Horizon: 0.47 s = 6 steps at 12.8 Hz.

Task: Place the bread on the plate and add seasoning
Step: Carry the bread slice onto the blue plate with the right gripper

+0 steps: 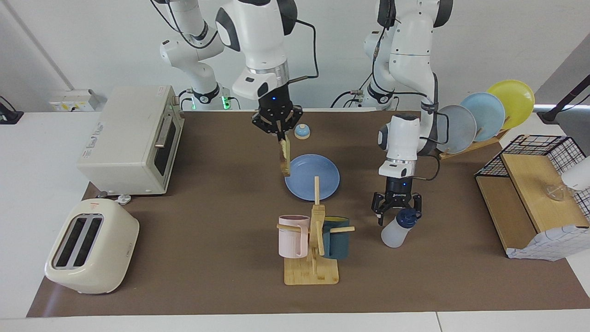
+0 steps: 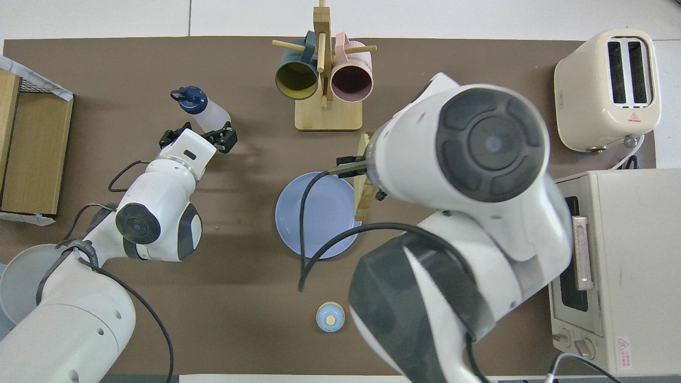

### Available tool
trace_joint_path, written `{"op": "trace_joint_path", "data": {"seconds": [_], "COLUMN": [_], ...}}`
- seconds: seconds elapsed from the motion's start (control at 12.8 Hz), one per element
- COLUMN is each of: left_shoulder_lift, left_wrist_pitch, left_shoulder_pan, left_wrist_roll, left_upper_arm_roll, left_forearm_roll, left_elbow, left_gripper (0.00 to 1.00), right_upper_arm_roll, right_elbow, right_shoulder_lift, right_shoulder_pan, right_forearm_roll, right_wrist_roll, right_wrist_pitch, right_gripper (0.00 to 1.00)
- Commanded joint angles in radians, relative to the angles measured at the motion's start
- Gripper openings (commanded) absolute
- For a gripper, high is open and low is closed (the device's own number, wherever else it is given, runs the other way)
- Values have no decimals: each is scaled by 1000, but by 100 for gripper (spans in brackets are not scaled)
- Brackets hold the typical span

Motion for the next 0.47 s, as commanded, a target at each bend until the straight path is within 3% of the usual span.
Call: {"op": "trace_joint_path", "data": {"seconds": [0.0,0.23,0.39], "left_shoulder_lift": [27,56,66], "left_wrist_pitch": [28,32,36], "left_shoulder_pan": [-22,-24,-30], "left_wrist_roll": [-4,-4,2], "left_upper_arm_roll": [21,21,23], "left_forearm_roll": [-30,-65,-60], "left_elbow": [39,68,71], "left_gripper": [100,100,100], "right_upper_arm_roll": [-3,-3,-3], "right_elbow": [-106,-193,-261], "right_shoulder_lift": [-19,22,16], "right_shoulder_pan": [14,74,95], "right_forearm_roll": [21,27,28], "right_wrist_roll": [36,109,137], "right_wrist_pitch": [129,315,369], "right_gripper": [0,0,0]}}
